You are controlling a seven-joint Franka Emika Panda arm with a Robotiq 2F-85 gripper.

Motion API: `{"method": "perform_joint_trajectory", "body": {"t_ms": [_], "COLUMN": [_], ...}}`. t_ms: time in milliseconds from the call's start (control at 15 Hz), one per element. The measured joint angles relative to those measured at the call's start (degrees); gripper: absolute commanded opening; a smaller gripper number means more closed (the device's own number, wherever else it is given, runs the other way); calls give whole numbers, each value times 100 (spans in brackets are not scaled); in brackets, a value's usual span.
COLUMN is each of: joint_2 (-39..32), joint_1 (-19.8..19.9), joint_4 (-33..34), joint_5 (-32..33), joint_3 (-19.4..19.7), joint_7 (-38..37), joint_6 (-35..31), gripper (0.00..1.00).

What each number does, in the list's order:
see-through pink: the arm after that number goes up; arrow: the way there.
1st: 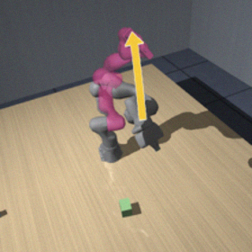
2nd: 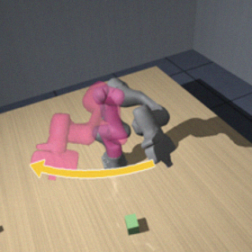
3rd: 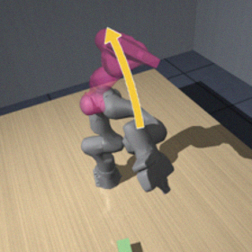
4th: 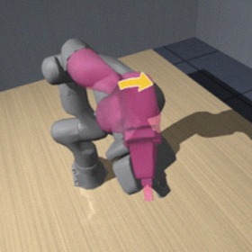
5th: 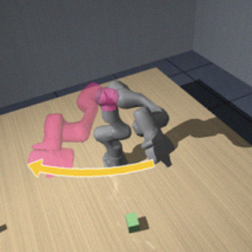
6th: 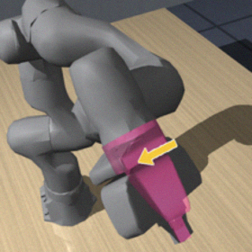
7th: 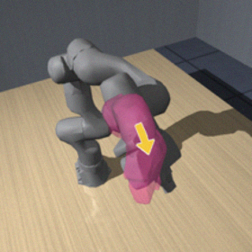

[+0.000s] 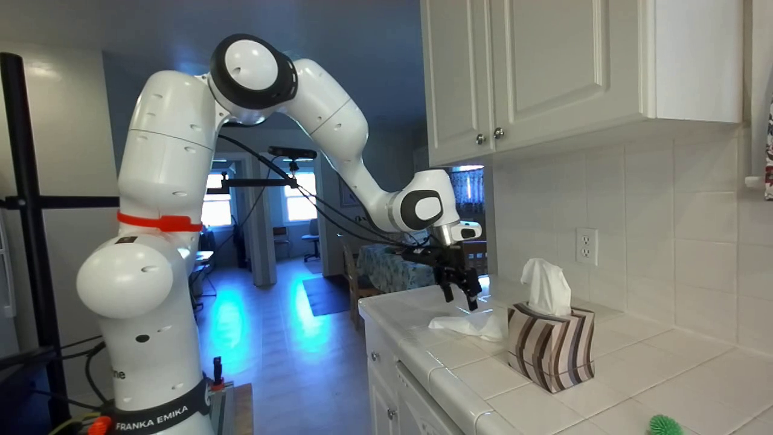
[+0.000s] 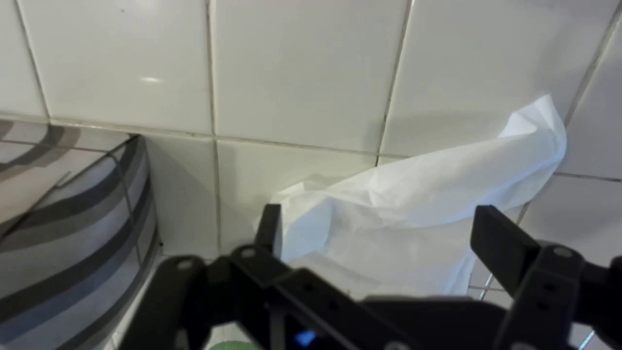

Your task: Use the napkin to wipe the cabinet door on the right

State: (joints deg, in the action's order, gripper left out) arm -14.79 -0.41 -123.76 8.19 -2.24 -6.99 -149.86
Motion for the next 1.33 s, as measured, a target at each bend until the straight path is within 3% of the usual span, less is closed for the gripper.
{"method": "perform_joint_trajectory", "body": {"t_ms": [800,867,1333], "joint_2": [-874,-946,-1290], "joint_1": [17,23,146], "joint_4": [261,293,494], "joint_5": [-115,-115,-141], "joint_3": [-98,-113,-290], "joint_7": [1123,1182,1482], "joint_6": [-1226,-1290,-1454], "gripper": [98,81,30]}}
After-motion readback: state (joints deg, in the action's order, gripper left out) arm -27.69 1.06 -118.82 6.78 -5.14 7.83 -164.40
